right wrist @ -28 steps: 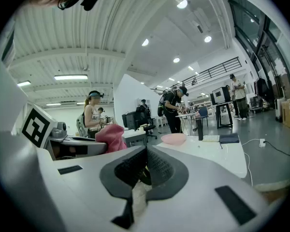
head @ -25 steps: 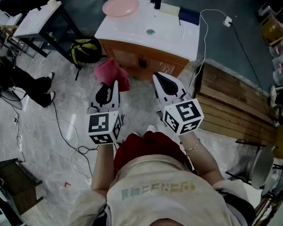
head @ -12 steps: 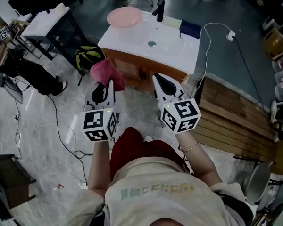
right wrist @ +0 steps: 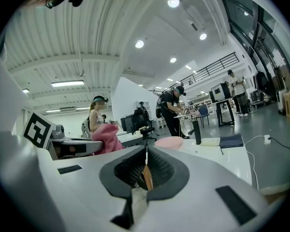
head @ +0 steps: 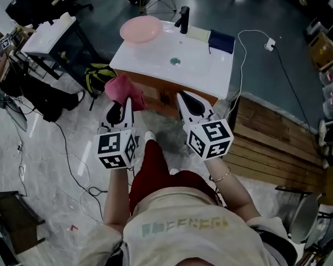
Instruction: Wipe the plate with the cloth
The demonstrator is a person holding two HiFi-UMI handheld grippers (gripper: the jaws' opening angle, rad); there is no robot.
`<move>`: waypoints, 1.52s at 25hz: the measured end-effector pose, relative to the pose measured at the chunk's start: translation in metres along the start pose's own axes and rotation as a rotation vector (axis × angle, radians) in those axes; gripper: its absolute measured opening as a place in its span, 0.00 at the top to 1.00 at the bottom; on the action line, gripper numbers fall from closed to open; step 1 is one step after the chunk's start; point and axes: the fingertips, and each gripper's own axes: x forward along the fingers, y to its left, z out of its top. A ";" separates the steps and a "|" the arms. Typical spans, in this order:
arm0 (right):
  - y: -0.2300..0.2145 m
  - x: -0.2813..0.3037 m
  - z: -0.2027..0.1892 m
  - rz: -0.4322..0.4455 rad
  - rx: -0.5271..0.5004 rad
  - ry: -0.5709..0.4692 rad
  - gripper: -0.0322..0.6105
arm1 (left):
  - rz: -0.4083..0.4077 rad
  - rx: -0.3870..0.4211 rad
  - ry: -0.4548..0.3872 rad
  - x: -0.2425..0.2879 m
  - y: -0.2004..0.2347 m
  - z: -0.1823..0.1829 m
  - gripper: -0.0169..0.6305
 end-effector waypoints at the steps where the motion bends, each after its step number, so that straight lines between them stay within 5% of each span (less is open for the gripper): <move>1: -0.005 0.007 0.000 -0.004 0.001 0.003 0.89 | -0.002 -0.003 0.001 0.009 0.003 0.000 0.87; 24: -0.061 0.247 0.011 -0.079 0.039 0.096 0.89 | -0.085 -0.046 0.043 0.219 0.144 0.019 0.87; 38: -0.082 0.336 0.011 -0.170 0.033 0.145 0.89 | -0.126 -0.065 0.073 0.291 0.205 0.015 0.87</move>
